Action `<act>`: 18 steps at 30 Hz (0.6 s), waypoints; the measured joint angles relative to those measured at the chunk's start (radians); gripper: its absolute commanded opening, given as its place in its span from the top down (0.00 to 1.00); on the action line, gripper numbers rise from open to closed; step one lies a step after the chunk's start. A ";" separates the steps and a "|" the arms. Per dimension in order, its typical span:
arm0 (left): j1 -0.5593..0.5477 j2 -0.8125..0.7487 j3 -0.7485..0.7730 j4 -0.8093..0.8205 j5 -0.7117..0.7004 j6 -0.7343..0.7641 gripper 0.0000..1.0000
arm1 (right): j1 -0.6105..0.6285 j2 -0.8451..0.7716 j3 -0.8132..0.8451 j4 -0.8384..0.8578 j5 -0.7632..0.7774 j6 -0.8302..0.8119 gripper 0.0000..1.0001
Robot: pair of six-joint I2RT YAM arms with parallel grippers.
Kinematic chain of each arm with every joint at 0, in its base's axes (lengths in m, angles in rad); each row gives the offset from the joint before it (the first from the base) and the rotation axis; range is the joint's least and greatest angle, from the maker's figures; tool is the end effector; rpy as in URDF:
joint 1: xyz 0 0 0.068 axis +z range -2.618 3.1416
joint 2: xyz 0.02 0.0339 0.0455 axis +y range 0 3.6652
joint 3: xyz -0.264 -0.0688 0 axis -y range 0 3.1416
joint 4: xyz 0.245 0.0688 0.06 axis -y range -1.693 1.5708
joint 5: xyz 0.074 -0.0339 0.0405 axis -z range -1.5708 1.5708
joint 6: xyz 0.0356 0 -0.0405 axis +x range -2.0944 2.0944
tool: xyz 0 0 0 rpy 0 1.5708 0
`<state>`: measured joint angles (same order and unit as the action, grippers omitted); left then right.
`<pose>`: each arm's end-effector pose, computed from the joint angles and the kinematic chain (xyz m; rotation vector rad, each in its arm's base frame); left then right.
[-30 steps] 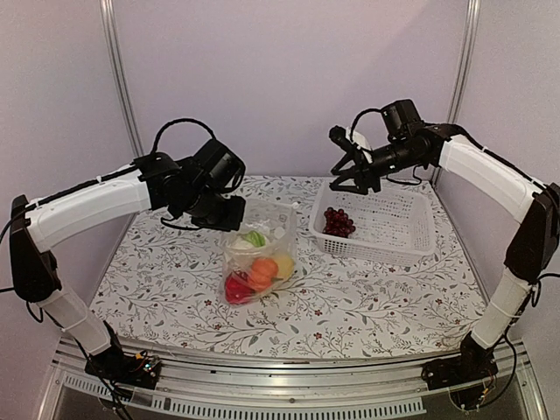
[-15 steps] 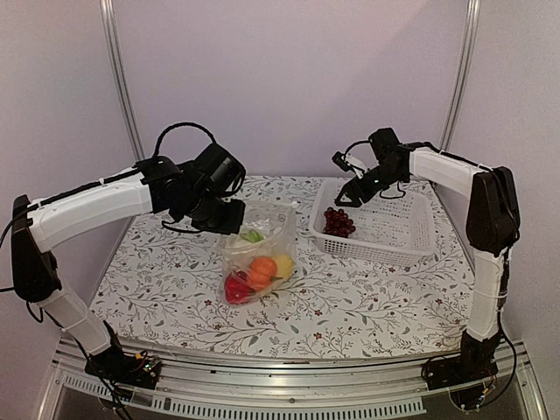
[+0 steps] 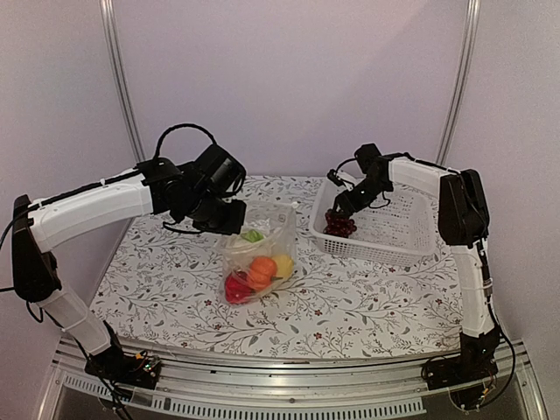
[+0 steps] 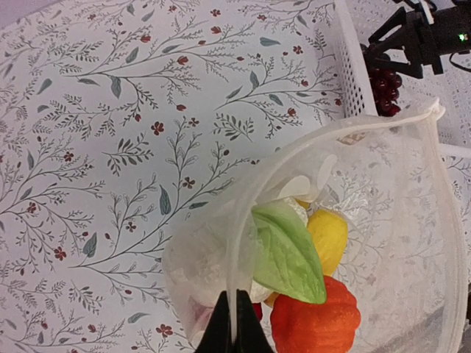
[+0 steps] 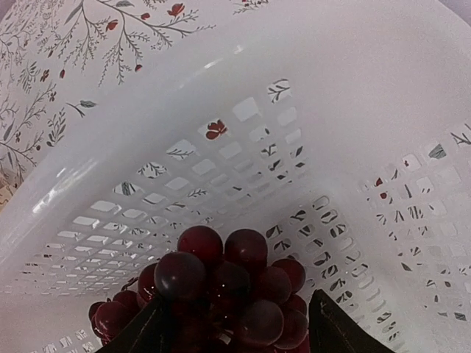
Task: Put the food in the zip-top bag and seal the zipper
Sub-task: Pick up the fake fruit from the bin.
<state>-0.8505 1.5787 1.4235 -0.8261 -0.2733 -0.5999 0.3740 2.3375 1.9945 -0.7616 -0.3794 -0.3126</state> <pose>0.2273 -0.2444 0.3089 0.2101 2.5074 -0.2475 0.4627 0.1957 0.1821 -1.0024 2.4465 0.5261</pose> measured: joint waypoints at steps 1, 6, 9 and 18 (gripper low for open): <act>0.000 0.000 0.000 0.000 0.001 -0.002 1.00 | 0.000 0.003 0.004 -0.003 0.000 0.001 0.54; 0.000 0.000 0.000 0.007 0.004 -0.003 1.00 | 0.000 0.014 0.021 -0.027 -0.020 0.019 0.99; 0.000 0.000 0.000 0.012 0.004 -0.003 1.00 | -0.005 0.016 0.023 -0.043 -0.037 0.028 1.00; 0.000 0.000 0.000 0.030 0.003 -0.003 1.00 | -0.014 -0.130 -0.046 -0.061 -0.048 0.028 1.00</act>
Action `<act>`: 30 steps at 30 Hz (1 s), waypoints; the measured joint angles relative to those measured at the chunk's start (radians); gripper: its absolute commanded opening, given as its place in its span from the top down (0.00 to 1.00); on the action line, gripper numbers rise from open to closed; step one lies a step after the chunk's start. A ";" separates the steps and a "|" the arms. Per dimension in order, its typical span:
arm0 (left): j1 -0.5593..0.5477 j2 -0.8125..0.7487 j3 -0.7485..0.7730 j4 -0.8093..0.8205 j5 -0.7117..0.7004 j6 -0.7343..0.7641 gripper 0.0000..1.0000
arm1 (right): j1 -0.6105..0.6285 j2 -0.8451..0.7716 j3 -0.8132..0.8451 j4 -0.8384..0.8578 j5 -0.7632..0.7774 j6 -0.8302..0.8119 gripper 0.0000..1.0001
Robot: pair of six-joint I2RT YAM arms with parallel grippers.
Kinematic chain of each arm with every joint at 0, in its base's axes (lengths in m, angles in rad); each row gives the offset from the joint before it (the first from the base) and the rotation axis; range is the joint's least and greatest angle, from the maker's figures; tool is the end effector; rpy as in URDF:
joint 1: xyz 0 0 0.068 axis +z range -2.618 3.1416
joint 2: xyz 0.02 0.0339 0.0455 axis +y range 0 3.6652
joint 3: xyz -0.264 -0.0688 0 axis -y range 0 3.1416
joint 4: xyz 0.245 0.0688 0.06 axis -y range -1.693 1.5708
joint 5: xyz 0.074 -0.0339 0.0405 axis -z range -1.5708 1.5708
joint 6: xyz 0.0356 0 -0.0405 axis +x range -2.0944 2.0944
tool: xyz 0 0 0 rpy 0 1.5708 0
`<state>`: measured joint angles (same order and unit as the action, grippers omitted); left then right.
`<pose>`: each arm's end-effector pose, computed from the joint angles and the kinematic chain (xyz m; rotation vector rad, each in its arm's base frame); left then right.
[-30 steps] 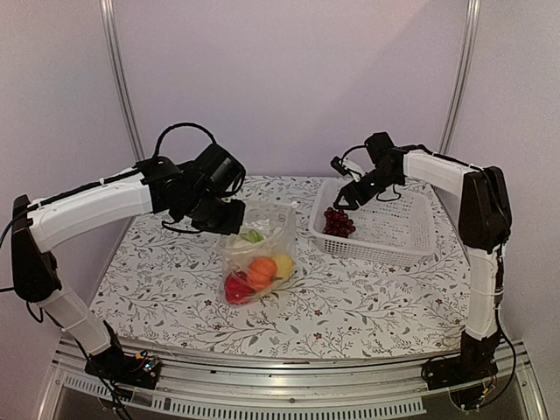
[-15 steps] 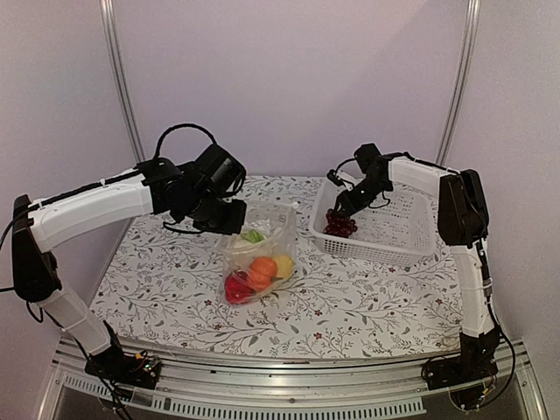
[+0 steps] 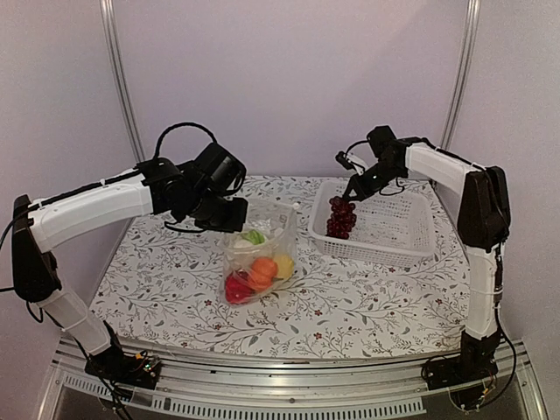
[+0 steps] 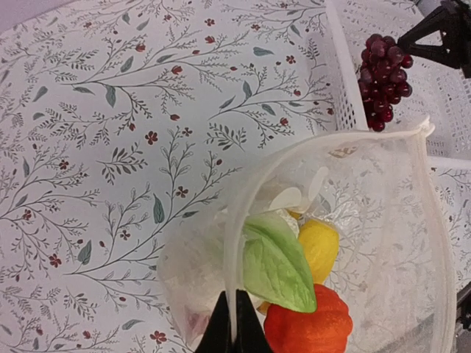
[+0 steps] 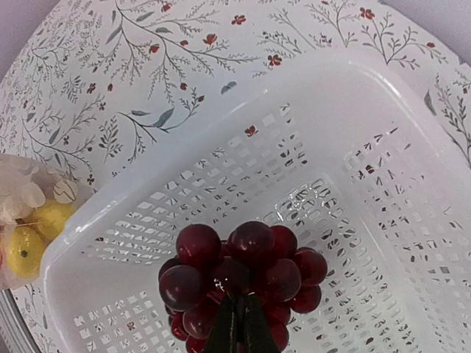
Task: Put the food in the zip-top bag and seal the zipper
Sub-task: Pick up the fake fruit from the bin, then place the fake fruit in the zipper food storage bag.
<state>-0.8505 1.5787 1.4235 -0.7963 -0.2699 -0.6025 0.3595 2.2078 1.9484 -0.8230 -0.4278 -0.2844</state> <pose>0.2290 -0.2465 0.3107 0.2008 2.4861 -0.2767 0.4433 0.1824 0.2269 -0.9602 2.4321 0.5912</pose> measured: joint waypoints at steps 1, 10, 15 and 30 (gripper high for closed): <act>0.000 0.000 0.000 0.004 0.000 0.000 1.00 | 0.000 -0.045 -0.009 -0.001 0.002 0.000 1.00; 0.000 0.000 -0.013 0.033 0.008 0.000 1.00 | 0.011 -0.348 0.020 0.025 -0.056 -0.008 1.00; 0.000 0.000 -0.013 0.037 0.010 0.000 1.00 | 0.050 -0.401 0.039 0.031 -0.137 -0.013 1.00; 0.006 0.000 -0.016 0.060 0.021 0.000 1.00 | 0.173 -0.393 0.113 0.125 -0.418 0.045 1.00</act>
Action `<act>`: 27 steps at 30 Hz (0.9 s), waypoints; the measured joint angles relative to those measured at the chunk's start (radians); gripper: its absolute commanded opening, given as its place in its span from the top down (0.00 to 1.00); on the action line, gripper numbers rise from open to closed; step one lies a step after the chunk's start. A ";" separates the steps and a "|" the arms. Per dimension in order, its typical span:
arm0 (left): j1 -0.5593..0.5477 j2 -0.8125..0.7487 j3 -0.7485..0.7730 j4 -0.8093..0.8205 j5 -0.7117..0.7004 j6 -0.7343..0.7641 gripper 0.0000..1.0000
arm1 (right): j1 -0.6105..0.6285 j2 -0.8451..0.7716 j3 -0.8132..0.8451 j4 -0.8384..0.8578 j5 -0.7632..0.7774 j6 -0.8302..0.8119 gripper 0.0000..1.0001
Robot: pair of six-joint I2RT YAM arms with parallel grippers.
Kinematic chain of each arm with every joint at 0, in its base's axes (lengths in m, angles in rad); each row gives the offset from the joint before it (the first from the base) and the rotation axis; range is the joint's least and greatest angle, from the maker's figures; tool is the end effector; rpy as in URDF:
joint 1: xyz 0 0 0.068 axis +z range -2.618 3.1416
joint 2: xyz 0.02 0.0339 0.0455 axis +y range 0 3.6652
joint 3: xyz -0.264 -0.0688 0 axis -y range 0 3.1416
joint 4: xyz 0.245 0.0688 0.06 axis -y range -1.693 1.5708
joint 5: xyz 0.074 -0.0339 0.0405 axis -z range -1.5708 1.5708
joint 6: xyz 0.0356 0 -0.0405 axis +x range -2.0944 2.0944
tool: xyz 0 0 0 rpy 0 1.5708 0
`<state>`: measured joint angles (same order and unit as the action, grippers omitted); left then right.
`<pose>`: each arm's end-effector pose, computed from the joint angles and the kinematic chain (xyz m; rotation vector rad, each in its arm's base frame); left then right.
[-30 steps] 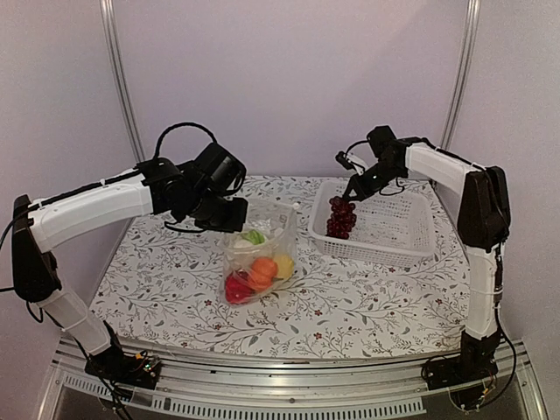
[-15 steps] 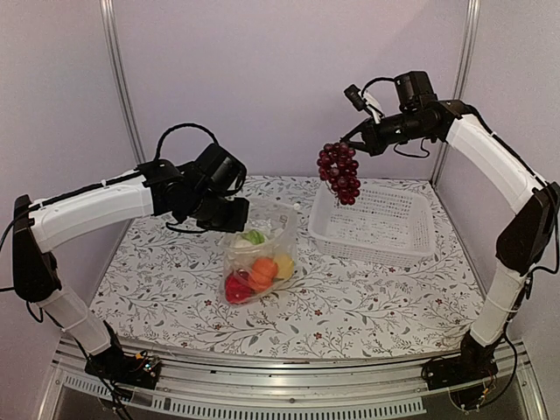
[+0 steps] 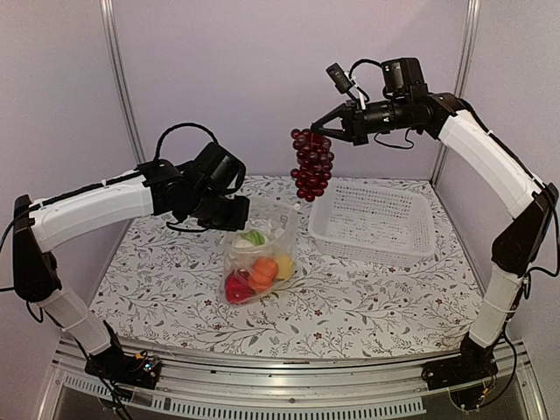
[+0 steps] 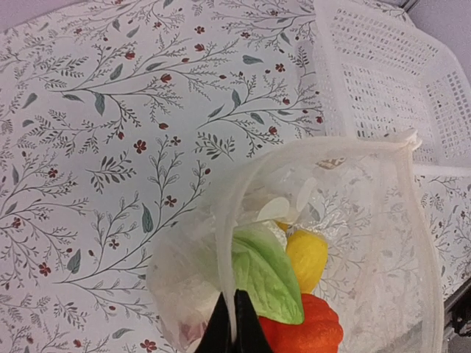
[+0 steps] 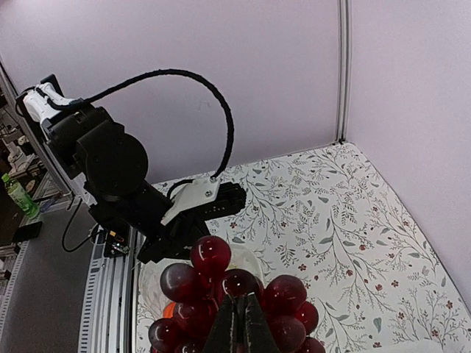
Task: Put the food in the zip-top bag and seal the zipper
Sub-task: Place the fake fruit in the zipper food storage bag.
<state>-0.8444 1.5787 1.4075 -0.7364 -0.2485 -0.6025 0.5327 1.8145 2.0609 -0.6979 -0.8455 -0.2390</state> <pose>0.2327 -0.2488 0.3094 0.1923 2.4611 -0.3313 0.3263 0.2233 0.4451 -1.2303 1.5834 1.0358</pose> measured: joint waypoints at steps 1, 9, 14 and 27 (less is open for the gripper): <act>0.001 0.000 0.000 0.001 0.001 0.000 1.00 | 0.008 0.008 0.018 0.009 -0.012 0.010 1.00; 0.011 0.000 -0.023 0.042 0.017 -0.023 1.00 | 0.105 0.069 0.057 0.059 -0.071 0.056 1.00; 0.020 -0.019 -0.040 0.060 0.036 -0.045 1.00 | 0.157 0.113 0.061 0.073 -0.082 0.069 1.00; 0.058 -0.098 -0.105 0.107 0.079 -0.083 1.00 | 0.239 0.215 0.022 0.085 -0.100 0.086 1.00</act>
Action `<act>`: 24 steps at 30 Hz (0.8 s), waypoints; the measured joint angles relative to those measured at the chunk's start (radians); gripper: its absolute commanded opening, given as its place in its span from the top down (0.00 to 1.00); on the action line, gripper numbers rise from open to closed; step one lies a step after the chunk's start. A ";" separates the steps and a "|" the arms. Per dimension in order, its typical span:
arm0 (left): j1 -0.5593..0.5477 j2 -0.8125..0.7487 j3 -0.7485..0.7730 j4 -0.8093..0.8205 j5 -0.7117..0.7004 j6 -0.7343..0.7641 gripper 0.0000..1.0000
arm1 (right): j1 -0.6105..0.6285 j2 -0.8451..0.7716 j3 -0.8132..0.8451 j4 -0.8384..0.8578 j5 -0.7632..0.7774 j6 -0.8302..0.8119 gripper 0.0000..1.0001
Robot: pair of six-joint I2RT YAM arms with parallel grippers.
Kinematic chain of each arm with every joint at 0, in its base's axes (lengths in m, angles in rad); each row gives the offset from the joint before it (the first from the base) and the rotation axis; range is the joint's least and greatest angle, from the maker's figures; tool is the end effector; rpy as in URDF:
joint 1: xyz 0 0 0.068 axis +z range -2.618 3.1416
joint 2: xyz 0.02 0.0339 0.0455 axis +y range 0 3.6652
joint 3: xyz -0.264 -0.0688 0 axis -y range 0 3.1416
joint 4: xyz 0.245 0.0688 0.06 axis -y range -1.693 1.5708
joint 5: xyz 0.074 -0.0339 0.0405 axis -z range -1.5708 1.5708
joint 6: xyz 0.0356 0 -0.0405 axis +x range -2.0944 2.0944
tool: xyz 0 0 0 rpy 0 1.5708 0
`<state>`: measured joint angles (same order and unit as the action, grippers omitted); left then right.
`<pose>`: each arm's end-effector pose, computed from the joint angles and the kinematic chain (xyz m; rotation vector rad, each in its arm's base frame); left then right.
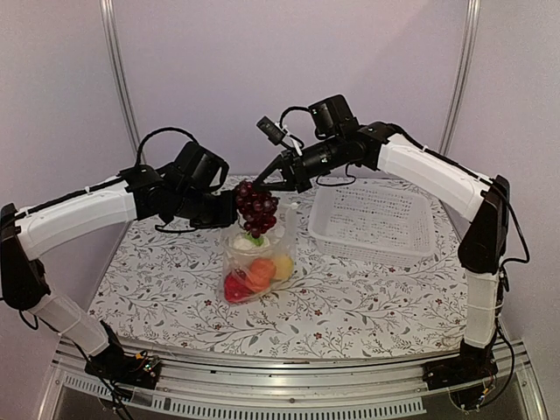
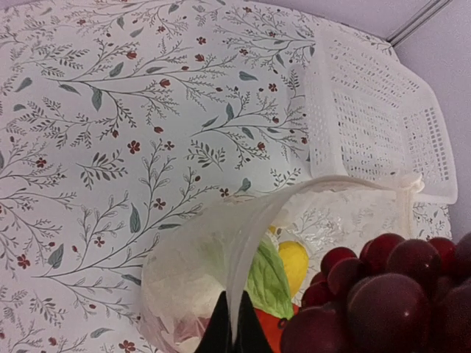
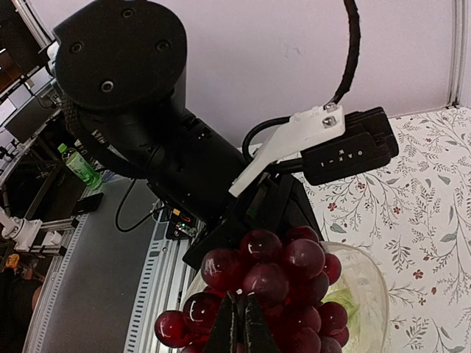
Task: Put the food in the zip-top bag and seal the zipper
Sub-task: Place the fake fruit in the zipper food storage bag.
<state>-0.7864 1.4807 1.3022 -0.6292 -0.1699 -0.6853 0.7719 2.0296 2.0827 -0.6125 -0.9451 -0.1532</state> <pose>0.2327 -0.2247 0.3131 0.0397 2.4223 -0.4992 0.3086 0.3407 0.3728 -1.4540 1.5976 1.3624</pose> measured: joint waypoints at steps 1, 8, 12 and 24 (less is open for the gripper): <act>0.003 -0.002 -0.006 0.002 0.002 0.000 1.00 | 0.001 0.004 -0.006 0.000 0.001 0.000 1.00; 0.013 -0.003 -0.016 0.016 0.006 -0.004 1.00 | 0.002 0.013 -0.068 -0.011 0.011 -0.018 1.00; 0.017 -0.006 -0.021 0.028 0.006 -0.005 1.00 | 0.014 0.013 -0.113 -0.056 0.011 -0.072 0.80; 0.023 -0.015 -0.034 0.050 0.024 0.001 1.00 | 0.032 0.000 -0.096 -0.217 0.056 -0.186 0.36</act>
<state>-0.7635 1.4658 1.2678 -0.5793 -0.1455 -0.6842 0.8043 2.0293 1.9869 -0.8299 -0.8894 -0.3389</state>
